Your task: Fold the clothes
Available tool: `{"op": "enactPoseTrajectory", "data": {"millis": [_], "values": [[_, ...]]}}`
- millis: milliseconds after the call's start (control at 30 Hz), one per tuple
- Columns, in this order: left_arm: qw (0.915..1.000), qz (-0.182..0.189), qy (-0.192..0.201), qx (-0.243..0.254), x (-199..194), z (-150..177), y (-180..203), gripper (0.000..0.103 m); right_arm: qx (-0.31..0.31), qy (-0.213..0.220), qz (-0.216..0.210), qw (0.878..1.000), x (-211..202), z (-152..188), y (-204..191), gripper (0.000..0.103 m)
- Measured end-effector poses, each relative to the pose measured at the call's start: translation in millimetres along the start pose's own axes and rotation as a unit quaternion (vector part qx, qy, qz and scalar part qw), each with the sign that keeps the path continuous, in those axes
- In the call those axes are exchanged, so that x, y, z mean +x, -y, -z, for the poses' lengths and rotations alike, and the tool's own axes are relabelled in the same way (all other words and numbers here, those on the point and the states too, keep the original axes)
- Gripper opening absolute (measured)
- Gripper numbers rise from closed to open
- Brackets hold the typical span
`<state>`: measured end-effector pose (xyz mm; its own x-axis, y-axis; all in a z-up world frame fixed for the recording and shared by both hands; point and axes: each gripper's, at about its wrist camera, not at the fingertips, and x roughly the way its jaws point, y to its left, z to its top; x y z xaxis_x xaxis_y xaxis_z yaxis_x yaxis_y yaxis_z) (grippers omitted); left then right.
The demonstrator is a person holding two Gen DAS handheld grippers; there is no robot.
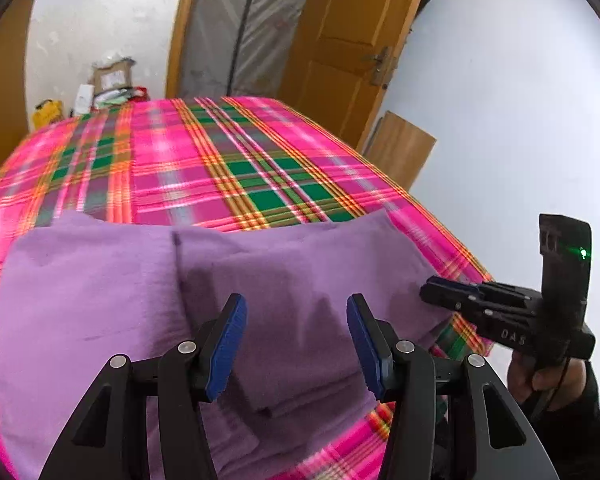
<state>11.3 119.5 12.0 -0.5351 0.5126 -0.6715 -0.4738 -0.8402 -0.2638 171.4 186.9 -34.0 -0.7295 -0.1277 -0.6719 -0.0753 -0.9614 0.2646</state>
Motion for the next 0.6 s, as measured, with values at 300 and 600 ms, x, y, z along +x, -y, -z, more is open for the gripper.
{"op": "enactPoseTrajectory", "data": {"millis": [300,600], "values": [[0.9990,-0.029,-0.028,0.022,15.1,9.2,6.7,0.054,0.004,-0.003,0.001,1.000,-0.9,1.2,2.3,0.015],[0.9986,-0.049,-0.007,0.020,11.7,-8.6,0.8,0.054,-0.012,-0.006,-0.013,1.000,2.9,-0.9,-8.4,0.015]]}}
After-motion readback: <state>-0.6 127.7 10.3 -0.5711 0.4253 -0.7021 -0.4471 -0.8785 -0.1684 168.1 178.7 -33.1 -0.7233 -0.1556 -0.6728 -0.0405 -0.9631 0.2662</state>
